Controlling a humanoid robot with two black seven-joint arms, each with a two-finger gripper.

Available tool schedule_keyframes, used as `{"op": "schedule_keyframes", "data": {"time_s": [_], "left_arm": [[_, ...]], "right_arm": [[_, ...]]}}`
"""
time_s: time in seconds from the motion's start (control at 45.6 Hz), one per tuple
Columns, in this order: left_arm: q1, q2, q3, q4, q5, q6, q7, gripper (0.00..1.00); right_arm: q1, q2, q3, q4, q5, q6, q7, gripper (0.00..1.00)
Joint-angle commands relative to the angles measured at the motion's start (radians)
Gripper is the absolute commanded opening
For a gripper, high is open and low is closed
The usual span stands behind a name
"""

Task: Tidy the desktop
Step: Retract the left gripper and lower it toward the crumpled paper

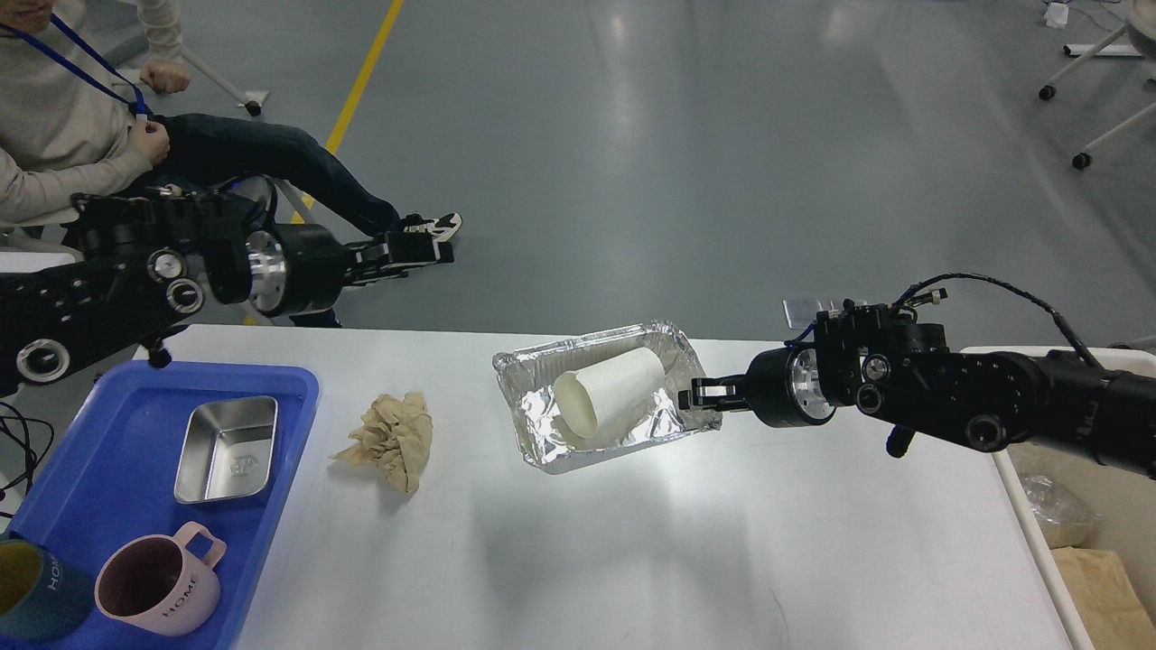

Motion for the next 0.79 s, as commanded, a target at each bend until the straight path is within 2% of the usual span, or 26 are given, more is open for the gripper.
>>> {"op": "schedule_keyframes", "data": {"time_s": [0.0, 0.175, 0.526, 0.614, 0.767], "left_arm": [[0.052, 0.143, -0.001, -0.110, -0.013, 0.007, 0.002, 0.74], [0.135, 0.345, -0.001, -0.250, -0.013, 0.079, 0.002, 0.74], [0.241, 0.690, 0.007, -0.397, -0.045, 0.203, -0.022, 0.74], [0.274, 0.715, 0.019, -0.396, -0.083, 0.234, -0.044, 0.74], [0.325, 0.711, 0.030, -0.399, -0.083, 0.262, -0.047, 0.74]], "right_arm": [[0.000, 0.000, -0.001, 0.000, 0.000, 0.000, 0.000, 0.00], [0.000, -0.003, -0.004, 0.000, 0.000, 0.000, 0.000, 0.00], [-0.003, 0.000, -0.007, 0.000, -0.002, 0.000, 0.000, 0.00], [-0.003, 0.000, -0.006, 0.000, 0.000, 0.000, 0.000, 0.00], [-0.003, 0.003, -0.004, -0.001, -0.002, 0.000, 0.000, 0.00]]}}
